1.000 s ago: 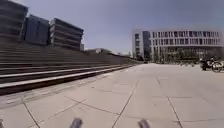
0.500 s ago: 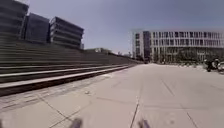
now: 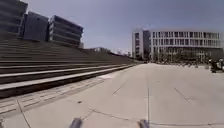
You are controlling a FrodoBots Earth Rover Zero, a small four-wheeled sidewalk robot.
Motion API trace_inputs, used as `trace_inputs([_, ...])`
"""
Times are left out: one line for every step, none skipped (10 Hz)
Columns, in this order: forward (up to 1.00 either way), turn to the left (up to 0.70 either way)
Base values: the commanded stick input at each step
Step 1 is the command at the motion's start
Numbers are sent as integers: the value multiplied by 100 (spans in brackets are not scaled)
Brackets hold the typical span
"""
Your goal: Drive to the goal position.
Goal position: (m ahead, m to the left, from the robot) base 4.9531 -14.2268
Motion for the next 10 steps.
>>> trace_inputs([100, 0])
trace_inputs([100, 0])
trace_inputs([100, 0])
trace_inputs([100, 0])
trace_inputs([100, 0])
trace_inputs([100, 0])
trace_inputs([100, 0])
trace_inputs([100, -2])
trace_inputs([100, -21])
trace_inputs([100, -40])
